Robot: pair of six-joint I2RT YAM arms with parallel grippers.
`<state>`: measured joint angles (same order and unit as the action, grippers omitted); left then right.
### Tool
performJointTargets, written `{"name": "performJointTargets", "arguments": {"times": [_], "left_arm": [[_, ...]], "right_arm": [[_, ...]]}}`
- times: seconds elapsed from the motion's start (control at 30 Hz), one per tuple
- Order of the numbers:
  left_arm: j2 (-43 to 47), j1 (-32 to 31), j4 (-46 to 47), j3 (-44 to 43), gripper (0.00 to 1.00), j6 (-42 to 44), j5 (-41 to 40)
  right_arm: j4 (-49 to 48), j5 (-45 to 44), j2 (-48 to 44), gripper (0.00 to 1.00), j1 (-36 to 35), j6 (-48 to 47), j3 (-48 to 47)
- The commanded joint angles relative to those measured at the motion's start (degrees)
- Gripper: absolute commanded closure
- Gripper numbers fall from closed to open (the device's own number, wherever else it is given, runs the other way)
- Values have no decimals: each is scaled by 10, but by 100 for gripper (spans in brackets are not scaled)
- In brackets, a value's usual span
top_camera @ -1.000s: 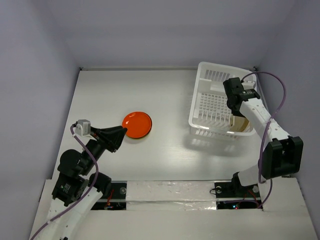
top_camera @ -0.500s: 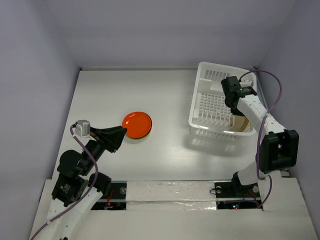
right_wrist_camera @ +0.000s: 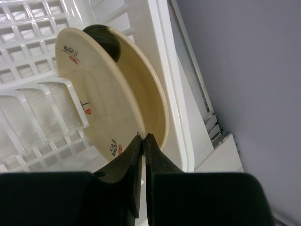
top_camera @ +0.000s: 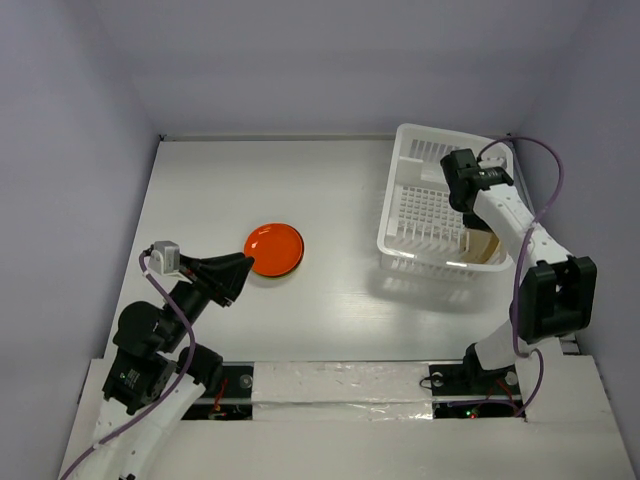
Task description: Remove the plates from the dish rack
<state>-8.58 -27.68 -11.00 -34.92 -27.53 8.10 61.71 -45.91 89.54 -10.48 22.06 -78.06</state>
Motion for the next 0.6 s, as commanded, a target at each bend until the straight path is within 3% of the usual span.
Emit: {"name": "performJointTargets", "arguments": {"times": [0.0, 0.3, 0.57], "left_arm": [[6, -4, 22, -7, 70, -2, 1], [3, -4, 21, -7, 70, -2, 2], [-1, -4, 22, -6, 70, -2, 1]], "right_arm": [[29, -47, 5, 100, -19, 11, -55], [108, -110, 56, 100, -60, 50, -108], [180, -146, 48, 100, -112, 77, -220]]}}
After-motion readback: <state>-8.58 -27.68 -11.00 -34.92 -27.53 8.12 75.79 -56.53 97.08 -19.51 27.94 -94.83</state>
